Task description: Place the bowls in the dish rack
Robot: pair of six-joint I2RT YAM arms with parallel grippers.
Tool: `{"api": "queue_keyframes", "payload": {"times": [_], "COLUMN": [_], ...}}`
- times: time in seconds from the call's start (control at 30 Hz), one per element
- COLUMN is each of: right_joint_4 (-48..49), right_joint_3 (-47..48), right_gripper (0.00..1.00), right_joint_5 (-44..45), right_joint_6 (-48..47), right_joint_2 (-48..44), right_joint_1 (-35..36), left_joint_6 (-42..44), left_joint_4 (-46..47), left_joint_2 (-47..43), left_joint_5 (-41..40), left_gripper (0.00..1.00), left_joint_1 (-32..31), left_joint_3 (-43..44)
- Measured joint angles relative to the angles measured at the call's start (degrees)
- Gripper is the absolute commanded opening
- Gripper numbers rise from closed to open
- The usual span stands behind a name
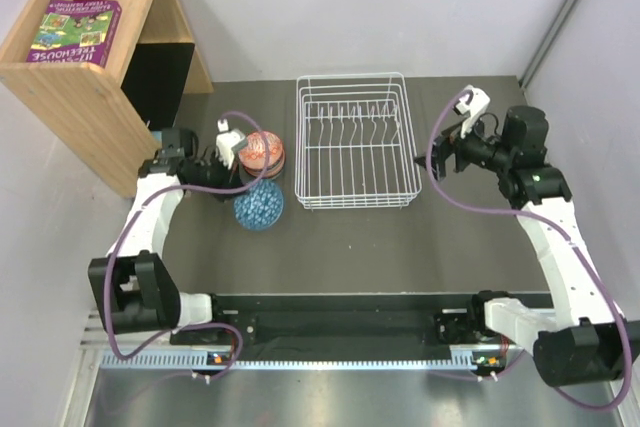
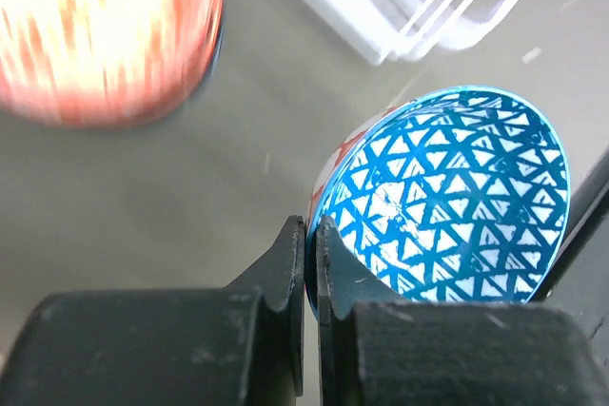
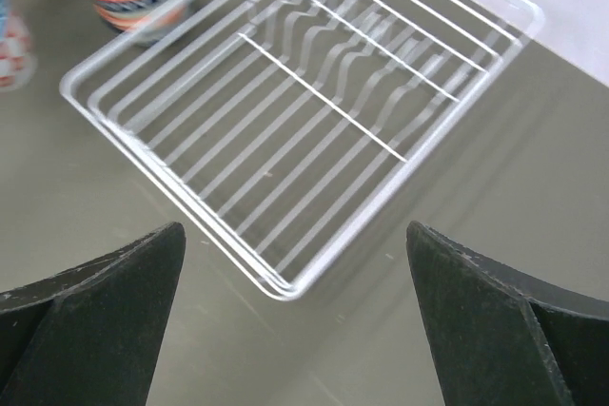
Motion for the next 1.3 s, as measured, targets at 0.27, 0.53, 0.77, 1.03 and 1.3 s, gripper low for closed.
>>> {"api": "queue_keyframes", "payload": {"times": [0.27, 0.53, 0.77, 1.03, 1.3], "right_joint_4": [-2.5, -5.7, -7.5, -9.1, -9.9], "right_joint_3": [5.4, 9.3, 11.0, 11.4, 12.4], "right_gripper": [1.00, 1.00, 1.00, 1.00, 1.00], "right_joint_5": [-11.9, -25.2, -33.0, -38.4, -41.7], "right_joint_6": [5.0, 7.6, 7.9, 7.9, 7.8], "right_joint_2": [11.5, 24.3, 31.3, 33.0, 36.0], "right_joint_1": [5.9, 6.8, 7.8, 9.5, 10.3], "left_joint_6": [0.7, 0.1, -4.2, -5.3, -5.7], "left_joint_4": [0.9, 4.9, 13.1, 14.1, 14.1], "left_joint_2": [5.4, 14.3, 15.5, 20.0, 21.4], "left_joint_5": [7.5, 9.7, 6.7, 4.3, 2.3], "left_gripper": [0.00, 0.00, 0.00, 0.00, 0.00], "left_joint_1": [-15.4, -25.8, -31.5, -33.2, -34.4], "left_joint_3": [12.7, 20.5, 22.1, 24.7, 27.6]}}
